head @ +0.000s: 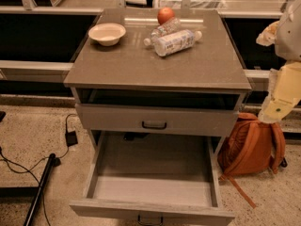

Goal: Close middle drawer

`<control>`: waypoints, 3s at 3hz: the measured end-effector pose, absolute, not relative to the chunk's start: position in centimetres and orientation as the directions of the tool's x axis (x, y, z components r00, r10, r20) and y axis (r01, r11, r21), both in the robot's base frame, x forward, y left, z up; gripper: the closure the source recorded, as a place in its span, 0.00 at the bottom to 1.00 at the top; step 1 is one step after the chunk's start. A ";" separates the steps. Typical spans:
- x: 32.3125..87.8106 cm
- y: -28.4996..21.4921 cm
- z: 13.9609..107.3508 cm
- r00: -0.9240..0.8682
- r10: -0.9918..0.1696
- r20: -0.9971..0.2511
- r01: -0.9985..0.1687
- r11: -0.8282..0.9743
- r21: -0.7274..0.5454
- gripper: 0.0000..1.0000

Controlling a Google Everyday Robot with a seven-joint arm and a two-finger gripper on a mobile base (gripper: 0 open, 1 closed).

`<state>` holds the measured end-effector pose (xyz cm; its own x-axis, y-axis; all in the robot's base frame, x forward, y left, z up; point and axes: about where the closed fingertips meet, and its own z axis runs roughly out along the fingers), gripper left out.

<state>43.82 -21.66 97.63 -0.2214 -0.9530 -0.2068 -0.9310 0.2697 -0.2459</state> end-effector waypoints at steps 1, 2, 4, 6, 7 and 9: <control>43.8 -21.7 97.6 -0.221 -0.953 -0.207 -0.931 0.270 -0.246 0.00; 43.5 -21.8 94.2 -0.257 -0.938 -0.231 -0.932 0.304 -0.197 0.00; 36.7 -15.4 83.9 -0.156 -0.863 -0.480 -0.950 0.265 -0.166 0.00; 30.1 -13.7 72.4 -0.175 -0.845 -0.506 -0.978 0.207 -0.008 0.00; 31.1 -12.9 67.4 -0.157 -0.817 -0.555 -0.983 0.186 0.005 0.00; 32.2 -9.6 54.6 -0.043 -0.718 -0.694 -0.996 0.087 -0.028 0.00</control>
Offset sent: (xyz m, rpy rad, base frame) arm -0.0092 -0.0057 -0.1141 0.1162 0.1506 -0.0898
